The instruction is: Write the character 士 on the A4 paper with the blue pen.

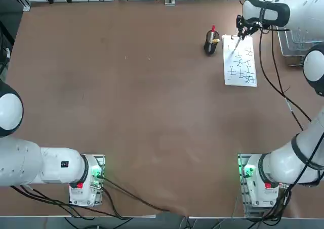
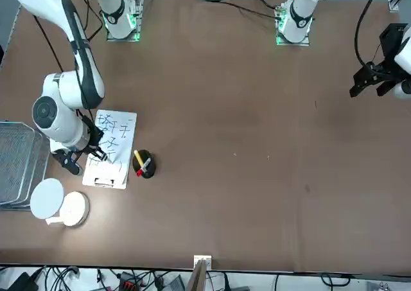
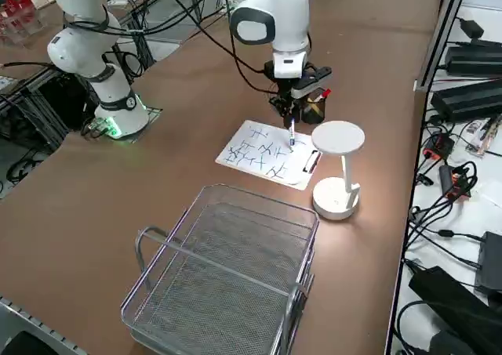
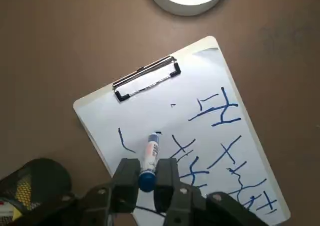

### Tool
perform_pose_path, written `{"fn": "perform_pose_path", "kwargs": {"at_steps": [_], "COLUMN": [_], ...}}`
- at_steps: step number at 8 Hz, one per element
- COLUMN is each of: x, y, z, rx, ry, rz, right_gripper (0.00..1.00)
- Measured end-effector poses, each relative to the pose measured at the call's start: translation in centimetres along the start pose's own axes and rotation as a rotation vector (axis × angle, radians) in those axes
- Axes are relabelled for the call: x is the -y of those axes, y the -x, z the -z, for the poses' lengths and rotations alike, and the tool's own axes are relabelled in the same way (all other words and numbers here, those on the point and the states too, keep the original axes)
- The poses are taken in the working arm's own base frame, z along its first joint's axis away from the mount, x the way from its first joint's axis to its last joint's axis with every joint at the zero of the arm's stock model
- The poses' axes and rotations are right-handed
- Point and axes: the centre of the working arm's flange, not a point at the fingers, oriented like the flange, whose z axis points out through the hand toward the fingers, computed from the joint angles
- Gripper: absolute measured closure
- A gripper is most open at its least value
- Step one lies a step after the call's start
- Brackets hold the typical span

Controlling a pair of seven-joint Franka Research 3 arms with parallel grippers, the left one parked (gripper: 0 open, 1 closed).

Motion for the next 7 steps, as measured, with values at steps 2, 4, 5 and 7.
{"fn": "perform_pose_path", "kwargs": {"at_steps": [2,4,5,7], "x": [0.44,0.89,1.03,1.16], "y": [0.20,0.46,0.55,0.64], "z": [0.03,0.04,0.05,0.06], "rx": [-0.005,-0.004,-0.002,0.002], "ry": [-0.008,-0.016,-0.020,-0.026], "rz": [-0.014,-0.022,-0.025,-0.030], "right_gripper": [0.81,0.81,0.81,0.81]}}
